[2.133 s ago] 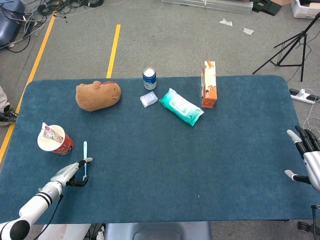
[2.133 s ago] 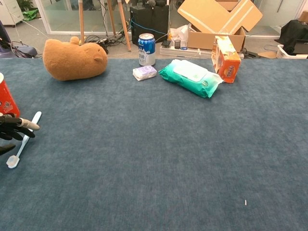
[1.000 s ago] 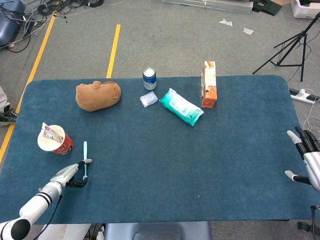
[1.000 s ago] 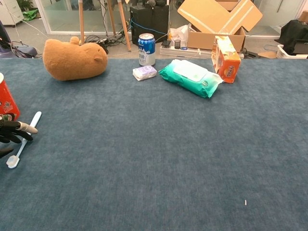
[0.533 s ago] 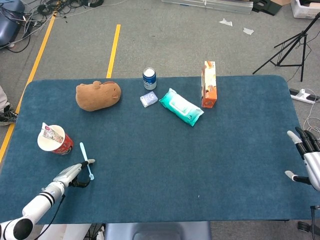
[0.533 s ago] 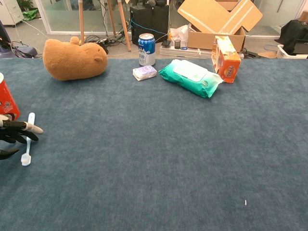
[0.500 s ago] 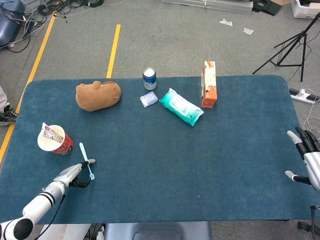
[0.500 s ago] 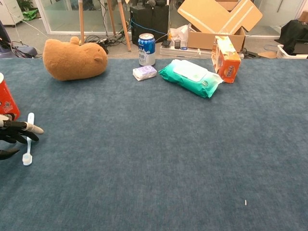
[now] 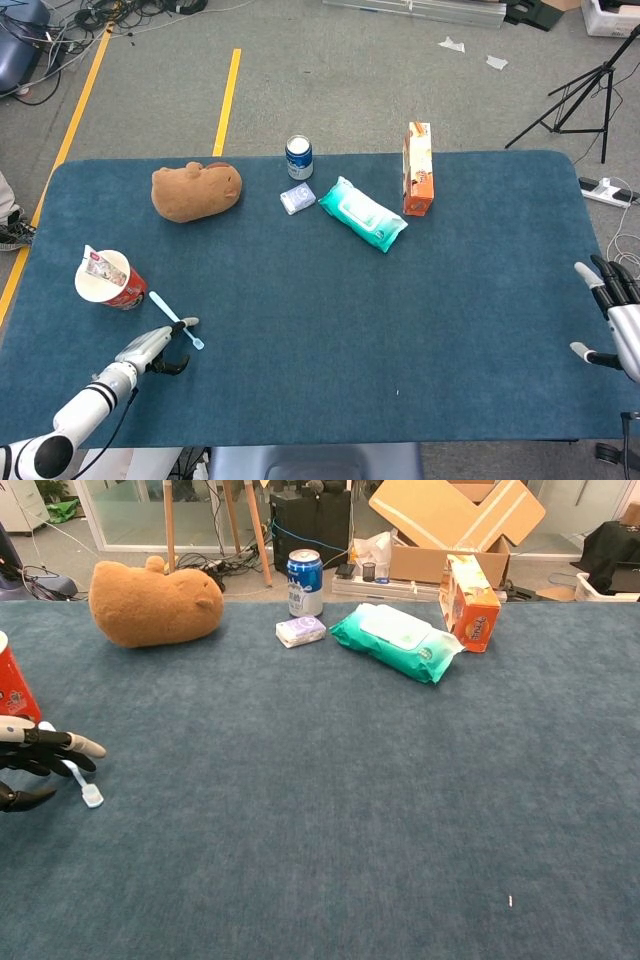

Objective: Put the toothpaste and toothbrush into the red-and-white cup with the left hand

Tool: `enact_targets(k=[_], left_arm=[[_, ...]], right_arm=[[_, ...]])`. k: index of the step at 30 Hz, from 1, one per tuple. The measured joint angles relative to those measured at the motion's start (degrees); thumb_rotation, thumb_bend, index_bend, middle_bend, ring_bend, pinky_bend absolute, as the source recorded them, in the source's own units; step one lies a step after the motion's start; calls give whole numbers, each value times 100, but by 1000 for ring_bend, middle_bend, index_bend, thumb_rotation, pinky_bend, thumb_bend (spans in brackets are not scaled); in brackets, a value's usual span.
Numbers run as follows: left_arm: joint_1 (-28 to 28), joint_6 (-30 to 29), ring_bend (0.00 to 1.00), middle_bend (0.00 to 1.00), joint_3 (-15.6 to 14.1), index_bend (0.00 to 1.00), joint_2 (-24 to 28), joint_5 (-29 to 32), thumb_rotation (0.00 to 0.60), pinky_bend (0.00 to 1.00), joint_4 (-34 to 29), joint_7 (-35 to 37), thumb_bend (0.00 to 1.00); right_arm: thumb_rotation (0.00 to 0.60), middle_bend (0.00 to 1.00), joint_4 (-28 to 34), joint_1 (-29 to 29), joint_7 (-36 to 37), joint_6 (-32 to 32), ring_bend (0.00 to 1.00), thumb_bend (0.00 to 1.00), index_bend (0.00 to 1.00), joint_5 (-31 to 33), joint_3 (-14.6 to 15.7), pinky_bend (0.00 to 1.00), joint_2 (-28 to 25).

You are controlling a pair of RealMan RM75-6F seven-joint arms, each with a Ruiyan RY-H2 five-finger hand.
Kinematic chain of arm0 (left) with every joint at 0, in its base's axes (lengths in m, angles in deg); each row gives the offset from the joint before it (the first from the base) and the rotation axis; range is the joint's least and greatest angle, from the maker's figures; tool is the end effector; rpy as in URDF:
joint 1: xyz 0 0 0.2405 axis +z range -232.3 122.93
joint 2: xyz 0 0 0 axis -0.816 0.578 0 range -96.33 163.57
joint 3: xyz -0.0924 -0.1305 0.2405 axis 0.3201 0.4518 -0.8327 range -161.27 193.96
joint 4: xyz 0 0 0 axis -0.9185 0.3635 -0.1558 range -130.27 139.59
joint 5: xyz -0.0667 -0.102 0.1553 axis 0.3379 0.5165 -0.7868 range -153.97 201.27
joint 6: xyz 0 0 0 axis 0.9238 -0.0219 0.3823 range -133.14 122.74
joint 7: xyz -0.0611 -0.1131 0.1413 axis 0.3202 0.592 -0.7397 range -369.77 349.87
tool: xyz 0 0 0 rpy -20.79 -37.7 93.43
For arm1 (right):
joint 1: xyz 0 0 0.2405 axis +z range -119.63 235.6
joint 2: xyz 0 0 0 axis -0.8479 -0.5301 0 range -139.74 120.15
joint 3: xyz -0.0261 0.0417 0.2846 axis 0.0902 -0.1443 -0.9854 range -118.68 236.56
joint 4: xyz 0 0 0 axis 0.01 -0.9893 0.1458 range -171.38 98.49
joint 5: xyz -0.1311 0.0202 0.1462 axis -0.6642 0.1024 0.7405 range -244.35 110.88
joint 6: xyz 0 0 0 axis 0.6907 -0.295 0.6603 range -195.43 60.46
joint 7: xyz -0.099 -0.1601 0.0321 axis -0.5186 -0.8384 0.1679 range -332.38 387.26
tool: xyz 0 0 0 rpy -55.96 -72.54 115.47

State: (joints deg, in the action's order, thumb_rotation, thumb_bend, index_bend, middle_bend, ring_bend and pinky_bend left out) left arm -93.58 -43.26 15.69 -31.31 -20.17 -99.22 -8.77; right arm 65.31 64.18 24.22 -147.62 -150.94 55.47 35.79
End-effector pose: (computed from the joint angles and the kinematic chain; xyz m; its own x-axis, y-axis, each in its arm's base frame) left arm -0.2727 0.3194 0.0373 -0.0172 0.7018 0.7122 0.9800 0.1532 -0.1272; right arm -0.3146 -0.2361 0.2675 0.5787 -0.0546 0.8137 -0.8151 -0.0060 0.5793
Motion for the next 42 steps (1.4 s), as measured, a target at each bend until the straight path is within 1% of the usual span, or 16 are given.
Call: enact_targets(k=[11,22,29,33,35,37,42], left_arm=[[-103,9,89,102,9,29,-87,83,600,24,37,-65,517],[-221,-11,78,87,101,29,-225,203,600,24,149,-72,518],[-210,-26,64,84,108,29,-114,147,600,34,-70,-48,518],[-174,-46,38,81,120,29,83,-75,600,167,-343,-29,517],[-142,-112,38,81,135,30,149,-223,600,181,-435,-31,508],[-87,-260,40,81,157,56,197,-436,600,188,-509,-46,499],[72,-841,64,98,168,195,213,-1143,600,199,-535,-310,497]], right_arm=[[600,0,-29,5,15,13,0,0,0,-13,7,316,22],[600,0,-34,12,4,43,0,0,0,-5,16,316,26],[600,0,-24,11,15,31,0,0,0,-13,12,316,6],[600,0,0,14,8,20,0,0,0,-43,12,316,-1],[600,0,15,18,-9,18,0,0,0,-54,12,316,-4],[600,0,34,23,-25,17,0,0,0,-64,12,316,-7],[600,0,106,33,-100,6,0,0,0,-81,4,316,-26]])
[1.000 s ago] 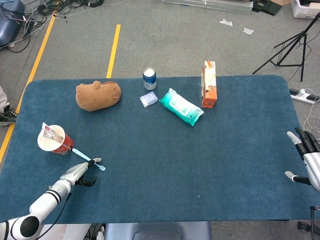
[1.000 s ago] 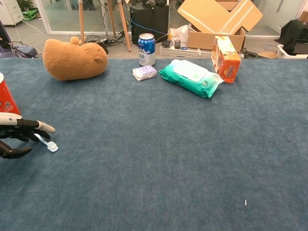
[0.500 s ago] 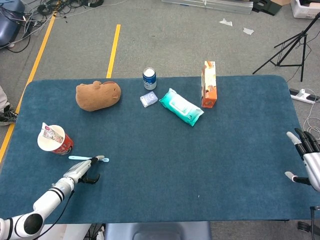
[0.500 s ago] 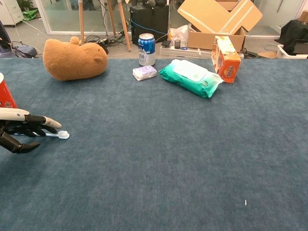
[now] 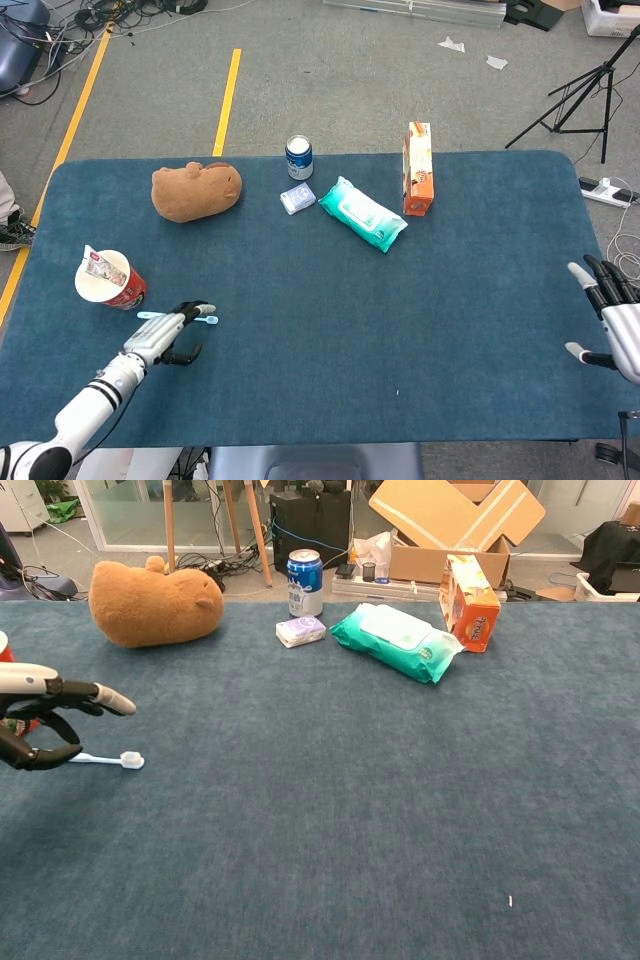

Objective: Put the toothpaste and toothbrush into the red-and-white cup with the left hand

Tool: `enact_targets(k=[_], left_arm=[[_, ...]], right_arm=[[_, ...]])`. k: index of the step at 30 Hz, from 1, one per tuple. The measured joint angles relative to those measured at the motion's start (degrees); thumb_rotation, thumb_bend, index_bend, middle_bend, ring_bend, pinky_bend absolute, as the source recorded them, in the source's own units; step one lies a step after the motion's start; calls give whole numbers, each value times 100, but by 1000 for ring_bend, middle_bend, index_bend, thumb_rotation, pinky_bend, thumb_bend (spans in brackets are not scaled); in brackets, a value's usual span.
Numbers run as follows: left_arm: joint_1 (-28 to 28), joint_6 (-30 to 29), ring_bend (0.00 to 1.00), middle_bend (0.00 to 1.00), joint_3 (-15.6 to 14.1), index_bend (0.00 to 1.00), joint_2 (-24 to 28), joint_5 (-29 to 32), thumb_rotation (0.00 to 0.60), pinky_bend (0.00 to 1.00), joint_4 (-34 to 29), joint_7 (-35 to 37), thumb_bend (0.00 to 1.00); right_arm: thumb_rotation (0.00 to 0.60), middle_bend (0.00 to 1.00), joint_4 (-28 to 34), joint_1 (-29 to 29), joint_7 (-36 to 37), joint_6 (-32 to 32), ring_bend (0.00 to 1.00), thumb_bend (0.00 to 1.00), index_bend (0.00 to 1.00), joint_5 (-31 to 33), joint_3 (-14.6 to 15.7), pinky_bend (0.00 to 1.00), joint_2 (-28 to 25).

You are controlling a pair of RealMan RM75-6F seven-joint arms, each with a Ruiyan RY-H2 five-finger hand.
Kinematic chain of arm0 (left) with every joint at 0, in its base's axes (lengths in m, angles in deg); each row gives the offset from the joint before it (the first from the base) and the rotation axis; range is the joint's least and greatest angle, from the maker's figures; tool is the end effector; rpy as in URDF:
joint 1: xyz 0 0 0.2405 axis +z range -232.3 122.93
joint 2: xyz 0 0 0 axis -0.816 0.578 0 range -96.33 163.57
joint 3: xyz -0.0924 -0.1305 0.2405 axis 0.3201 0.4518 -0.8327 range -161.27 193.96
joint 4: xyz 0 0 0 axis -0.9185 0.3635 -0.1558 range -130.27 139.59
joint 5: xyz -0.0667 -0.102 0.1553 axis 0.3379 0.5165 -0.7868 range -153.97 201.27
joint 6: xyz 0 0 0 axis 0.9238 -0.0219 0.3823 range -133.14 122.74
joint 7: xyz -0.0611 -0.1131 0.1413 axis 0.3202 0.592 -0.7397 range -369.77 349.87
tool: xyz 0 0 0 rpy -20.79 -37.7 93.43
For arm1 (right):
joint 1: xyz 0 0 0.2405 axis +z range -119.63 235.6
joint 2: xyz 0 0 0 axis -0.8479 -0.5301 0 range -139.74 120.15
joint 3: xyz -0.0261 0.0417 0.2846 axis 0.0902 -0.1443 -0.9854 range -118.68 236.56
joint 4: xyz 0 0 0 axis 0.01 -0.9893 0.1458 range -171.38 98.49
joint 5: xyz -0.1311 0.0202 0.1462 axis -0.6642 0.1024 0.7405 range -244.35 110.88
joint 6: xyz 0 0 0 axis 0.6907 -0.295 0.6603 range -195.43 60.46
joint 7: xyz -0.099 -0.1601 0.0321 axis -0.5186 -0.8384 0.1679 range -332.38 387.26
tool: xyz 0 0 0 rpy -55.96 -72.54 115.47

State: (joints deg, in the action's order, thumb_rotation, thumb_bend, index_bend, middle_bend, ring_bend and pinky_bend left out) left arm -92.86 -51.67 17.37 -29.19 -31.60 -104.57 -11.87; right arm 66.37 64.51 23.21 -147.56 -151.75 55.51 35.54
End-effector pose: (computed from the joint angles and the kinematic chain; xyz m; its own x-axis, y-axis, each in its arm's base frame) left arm -0.2245 0.3288 0.0594 0.1537 0.6099 0.7774 0.9880 -0.0821 -0.1309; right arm -0.3077 -0.2372 0.2647 0.5841 -0.0532 0.8099 -0.8116 -0.0276 0.5835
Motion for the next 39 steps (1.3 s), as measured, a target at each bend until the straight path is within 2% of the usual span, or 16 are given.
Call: enact_targets(k=[6,13,17,21,24,32,39], left_arm=[[73,-423,61,98,-25,312,-100,-304,600,165,208,-622,483],[46,-606,0,21,-90,327,-329,-289,600,12,565,-1281,298],[52,-858,0,0,-140,326,-549,-402,600,0,835,-1736,217],[104,-1224,0,0,-165,343,-879,-651,600,0,1269,-2118,207],[143,-1310,0,0,-153,372,-1060,-788,600,0,1545,-2145,207],[154,-1177,0,0,-123,419,-1211,-1037,600,0,1957,-2036,207],[160,-1131,0,0,-170,433,-1406,-1476,600,0,2429,-1919,207]], right_arm=[[600,0,64,12,-83,15,0,0,0,19,-5,316,-16],[600,0,94,22,-132,35,0,0,0,44,-6,316,-18],[600,0,104,19,-141,23,0,0,0,47,-9,316,-29],[600,0,132,5,-140,-29,0,0,0,30,-17,316,-63],[600,0,178,-15,-113,-85,0,0,0,-3,-22,316,-127],[600,0,368,-34,60,-117,0,0,0,-139,-9,316,-436],[600,0,424,-55,-99,-143,0,0,0,-35,-28,316,-473]])
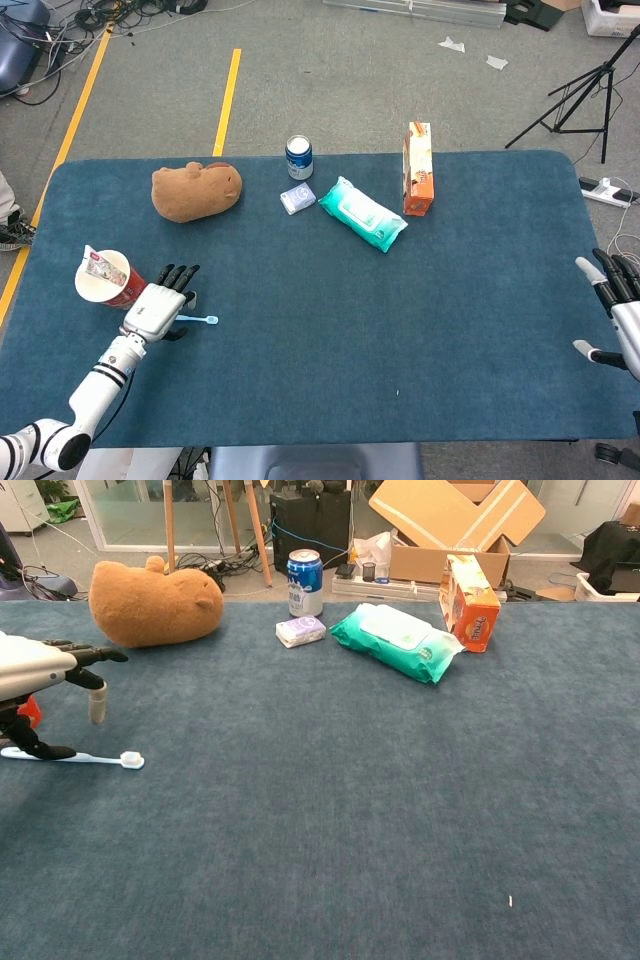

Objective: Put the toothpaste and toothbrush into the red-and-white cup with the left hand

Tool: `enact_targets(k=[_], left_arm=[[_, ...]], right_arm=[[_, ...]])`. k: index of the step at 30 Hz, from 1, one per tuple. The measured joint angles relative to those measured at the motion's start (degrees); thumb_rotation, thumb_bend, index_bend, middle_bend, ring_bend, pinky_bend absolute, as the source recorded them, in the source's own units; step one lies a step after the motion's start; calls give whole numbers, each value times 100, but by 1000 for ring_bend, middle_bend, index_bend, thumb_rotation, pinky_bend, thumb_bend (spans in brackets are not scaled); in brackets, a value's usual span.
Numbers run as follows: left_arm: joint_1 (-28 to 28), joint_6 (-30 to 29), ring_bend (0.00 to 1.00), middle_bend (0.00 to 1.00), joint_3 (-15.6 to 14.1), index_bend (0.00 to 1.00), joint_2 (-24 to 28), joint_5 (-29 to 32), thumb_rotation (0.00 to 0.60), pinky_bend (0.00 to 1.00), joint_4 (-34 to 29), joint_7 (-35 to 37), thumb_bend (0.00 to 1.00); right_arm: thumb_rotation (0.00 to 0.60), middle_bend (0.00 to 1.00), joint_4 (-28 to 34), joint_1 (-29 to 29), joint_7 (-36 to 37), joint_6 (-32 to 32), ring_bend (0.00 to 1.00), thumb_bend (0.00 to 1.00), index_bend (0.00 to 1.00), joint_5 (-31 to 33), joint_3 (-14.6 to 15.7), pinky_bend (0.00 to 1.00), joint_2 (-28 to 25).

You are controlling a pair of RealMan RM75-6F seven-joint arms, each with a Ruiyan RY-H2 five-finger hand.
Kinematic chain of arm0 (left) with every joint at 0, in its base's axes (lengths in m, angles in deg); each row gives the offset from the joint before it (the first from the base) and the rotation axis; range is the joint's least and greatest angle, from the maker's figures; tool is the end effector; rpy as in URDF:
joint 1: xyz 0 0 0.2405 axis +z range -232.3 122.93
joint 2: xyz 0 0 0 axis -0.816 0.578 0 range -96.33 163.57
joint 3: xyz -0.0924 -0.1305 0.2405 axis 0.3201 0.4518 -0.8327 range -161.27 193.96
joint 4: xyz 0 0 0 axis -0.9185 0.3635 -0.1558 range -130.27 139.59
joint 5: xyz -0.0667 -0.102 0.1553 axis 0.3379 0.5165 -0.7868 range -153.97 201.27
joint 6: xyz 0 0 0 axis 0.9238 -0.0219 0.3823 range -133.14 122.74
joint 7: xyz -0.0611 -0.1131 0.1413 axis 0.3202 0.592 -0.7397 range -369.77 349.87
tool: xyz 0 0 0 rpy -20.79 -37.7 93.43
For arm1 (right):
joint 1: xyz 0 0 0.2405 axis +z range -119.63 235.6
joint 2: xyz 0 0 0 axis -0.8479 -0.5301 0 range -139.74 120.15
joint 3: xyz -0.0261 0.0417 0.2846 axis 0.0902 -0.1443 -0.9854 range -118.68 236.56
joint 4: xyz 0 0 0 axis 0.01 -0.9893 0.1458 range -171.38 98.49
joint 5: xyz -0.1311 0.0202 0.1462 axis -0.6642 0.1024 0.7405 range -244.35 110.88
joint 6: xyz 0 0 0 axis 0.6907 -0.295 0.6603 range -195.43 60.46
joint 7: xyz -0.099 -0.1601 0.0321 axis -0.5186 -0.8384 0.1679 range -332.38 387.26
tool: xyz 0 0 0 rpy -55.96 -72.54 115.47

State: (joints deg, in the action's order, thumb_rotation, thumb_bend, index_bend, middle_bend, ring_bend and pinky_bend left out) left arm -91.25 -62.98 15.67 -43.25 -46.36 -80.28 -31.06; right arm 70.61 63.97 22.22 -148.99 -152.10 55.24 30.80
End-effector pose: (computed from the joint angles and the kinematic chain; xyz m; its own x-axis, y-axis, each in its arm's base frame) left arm -0.2550 0.3739 0.0373 0.6823 0.2403 0.6904 0.7221 -0.3689 -0.5852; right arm -0.2892 -0.2335 0.2855 0.6058 -0.0284 0.7951 -0.7956 -0.0295 0.6051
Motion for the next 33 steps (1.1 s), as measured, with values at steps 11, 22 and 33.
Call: enact_targets(k=[11,22,33], left_arm=[[9,108,0,0,29,445,-396,-190,600,0,676,-14,207],[25,259,0,0,114,449,-575,-85,600,0,918,-202,207],[37,395,0,0,171,470,-656,42,600,0,1086,-281,207]], right_arm=[[600,0,-33,19,-41,72,0,0,0,58,-1,316,29],[600,0,-74,25,-8,98,0,0,0,65,4,316,50],[600,0,-124,41,4,151,0,0,0,81,15,316,102]])
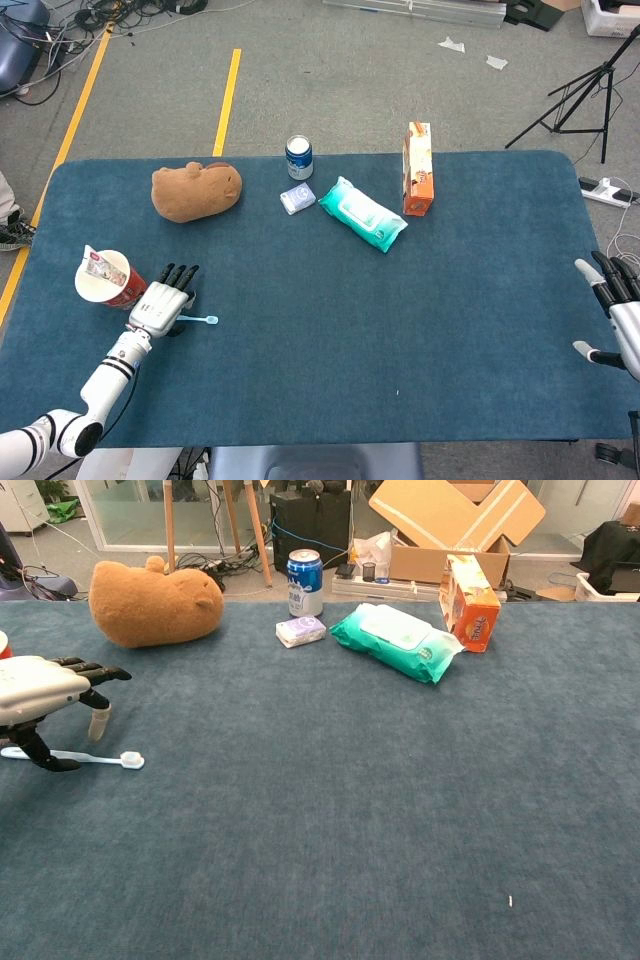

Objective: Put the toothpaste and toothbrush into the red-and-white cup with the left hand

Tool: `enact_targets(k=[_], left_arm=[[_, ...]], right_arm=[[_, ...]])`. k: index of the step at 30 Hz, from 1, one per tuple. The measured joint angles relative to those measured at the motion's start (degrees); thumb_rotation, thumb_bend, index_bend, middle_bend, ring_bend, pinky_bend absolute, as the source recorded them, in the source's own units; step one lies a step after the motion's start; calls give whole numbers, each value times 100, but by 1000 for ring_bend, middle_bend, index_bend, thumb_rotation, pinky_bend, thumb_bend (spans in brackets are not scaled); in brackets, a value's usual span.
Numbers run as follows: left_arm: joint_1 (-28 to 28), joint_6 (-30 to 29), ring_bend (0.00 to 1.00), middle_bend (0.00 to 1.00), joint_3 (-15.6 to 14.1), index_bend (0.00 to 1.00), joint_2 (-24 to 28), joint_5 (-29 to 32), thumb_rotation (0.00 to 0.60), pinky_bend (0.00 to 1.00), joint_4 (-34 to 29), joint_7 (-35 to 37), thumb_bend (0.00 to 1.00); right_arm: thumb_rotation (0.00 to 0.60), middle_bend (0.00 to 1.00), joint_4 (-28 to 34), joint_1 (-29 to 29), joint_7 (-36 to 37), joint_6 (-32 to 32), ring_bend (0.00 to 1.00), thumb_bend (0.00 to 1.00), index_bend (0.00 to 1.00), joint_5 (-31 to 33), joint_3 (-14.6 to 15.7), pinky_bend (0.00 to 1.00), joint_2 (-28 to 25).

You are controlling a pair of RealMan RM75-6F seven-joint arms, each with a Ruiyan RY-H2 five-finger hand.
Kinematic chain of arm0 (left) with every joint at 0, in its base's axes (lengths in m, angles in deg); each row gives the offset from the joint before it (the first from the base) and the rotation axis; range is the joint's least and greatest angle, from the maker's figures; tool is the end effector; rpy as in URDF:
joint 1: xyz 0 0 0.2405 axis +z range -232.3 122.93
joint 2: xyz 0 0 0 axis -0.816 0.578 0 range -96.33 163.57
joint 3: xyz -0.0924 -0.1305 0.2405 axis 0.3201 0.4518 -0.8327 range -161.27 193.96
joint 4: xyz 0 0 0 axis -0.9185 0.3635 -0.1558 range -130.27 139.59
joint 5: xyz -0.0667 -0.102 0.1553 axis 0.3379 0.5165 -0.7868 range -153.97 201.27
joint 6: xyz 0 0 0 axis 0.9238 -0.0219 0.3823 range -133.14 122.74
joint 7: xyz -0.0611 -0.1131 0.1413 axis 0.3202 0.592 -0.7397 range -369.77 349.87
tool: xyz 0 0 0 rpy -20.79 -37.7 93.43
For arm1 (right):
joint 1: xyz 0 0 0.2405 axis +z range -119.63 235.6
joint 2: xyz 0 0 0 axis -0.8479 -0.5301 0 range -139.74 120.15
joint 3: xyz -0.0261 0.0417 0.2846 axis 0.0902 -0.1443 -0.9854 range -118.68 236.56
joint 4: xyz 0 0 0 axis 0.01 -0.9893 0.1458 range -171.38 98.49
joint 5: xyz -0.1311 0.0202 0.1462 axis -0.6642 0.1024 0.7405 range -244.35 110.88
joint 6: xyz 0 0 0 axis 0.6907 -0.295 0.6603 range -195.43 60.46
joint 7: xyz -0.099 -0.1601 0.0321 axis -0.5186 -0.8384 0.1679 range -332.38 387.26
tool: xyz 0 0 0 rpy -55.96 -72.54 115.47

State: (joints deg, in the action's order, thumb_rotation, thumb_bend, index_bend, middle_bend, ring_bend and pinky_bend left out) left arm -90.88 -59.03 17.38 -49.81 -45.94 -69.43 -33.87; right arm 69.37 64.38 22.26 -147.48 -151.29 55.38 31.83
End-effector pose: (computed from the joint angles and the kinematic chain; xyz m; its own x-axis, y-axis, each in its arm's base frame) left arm -0.2788 0.3893 0.0102 0.7469 0.2403 0.6200 0.6621 -0.3546 -0.6602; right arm -0.2976 -0.2356 0.2796 0.6064 -0.0534 0.7934 -0.7950 -0.0215 0.6062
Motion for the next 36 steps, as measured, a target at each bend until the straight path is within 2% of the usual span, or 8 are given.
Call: enact_targets(k=[23,36], left_arm=[[8,290,0,0,139,478,-8,605,600,0,14,-316,208],[-33,367,0,0,171,488,-12,867,600,0,-64,-456,271]], right_arm=[[600,0,-57,17,-27,54,0,0,0,17,20,316,85],[600,0,-93,14,6,67,0,0,0,17,32,316,108]])
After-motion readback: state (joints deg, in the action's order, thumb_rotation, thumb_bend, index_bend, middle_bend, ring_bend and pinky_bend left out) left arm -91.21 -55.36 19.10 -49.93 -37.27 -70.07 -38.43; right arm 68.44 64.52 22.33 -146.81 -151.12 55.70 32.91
